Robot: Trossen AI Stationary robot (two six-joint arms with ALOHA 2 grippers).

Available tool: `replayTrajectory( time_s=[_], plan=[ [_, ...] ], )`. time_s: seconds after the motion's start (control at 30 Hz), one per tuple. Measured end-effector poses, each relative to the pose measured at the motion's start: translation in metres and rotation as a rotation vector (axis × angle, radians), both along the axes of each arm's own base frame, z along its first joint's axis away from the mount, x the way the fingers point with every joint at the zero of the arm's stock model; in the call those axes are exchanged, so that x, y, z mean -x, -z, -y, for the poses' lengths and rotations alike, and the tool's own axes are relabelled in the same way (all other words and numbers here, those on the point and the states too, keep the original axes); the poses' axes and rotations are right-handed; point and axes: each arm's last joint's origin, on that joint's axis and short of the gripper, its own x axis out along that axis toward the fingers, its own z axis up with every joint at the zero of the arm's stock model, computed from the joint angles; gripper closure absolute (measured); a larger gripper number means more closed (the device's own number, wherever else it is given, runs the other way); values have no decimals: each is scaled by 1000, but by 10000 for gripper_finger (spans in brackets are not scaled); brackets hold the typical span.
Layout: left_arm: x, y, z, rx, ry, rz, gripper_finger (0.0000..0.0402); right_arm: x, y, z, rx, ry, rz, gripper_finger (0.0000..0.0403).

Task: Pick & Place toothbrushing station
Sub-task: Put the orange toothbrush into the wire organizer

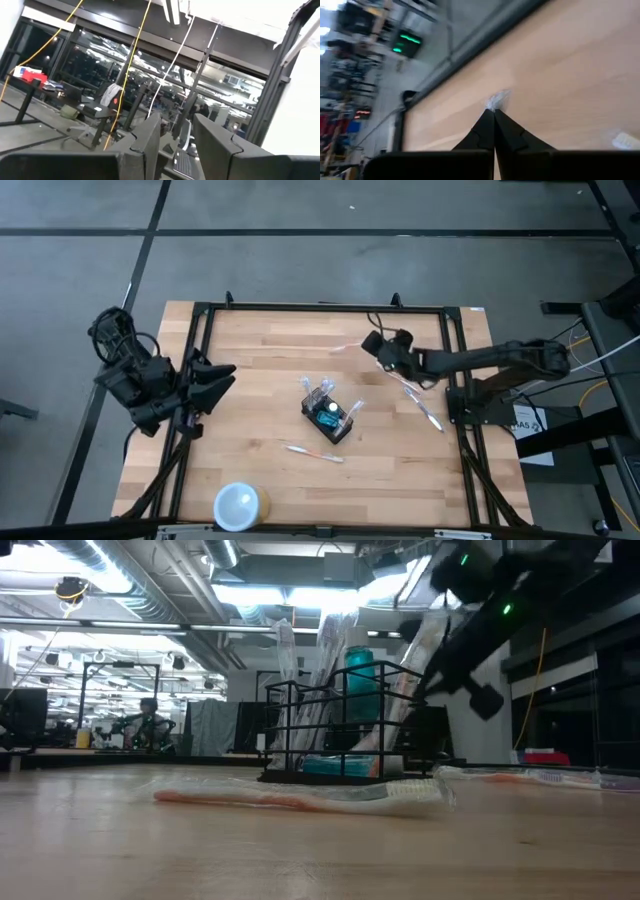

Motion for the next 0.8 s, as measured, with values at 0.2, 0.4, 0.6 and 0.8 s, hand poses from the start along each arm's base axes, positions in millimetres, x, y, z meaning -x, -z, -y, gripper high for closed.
replayTrajectory(
  time_s=[0.2,0.4,0.6,0.8],
  plan=[
    [5,0,4,-2,20,-14,288,-2,-42,-34,200,-59,-66,402],
    [9,0,8,-6,45,-15,288,-11,-88,-71,311,-175,-161,402],
    [14,0,13,-12,82,-15,288,-7,-122,-106,360,-227,-271,403],
    [21,0,19,-14,125,-15,288,-10,-148,-137,370,-289,-300,403]
  ],
)
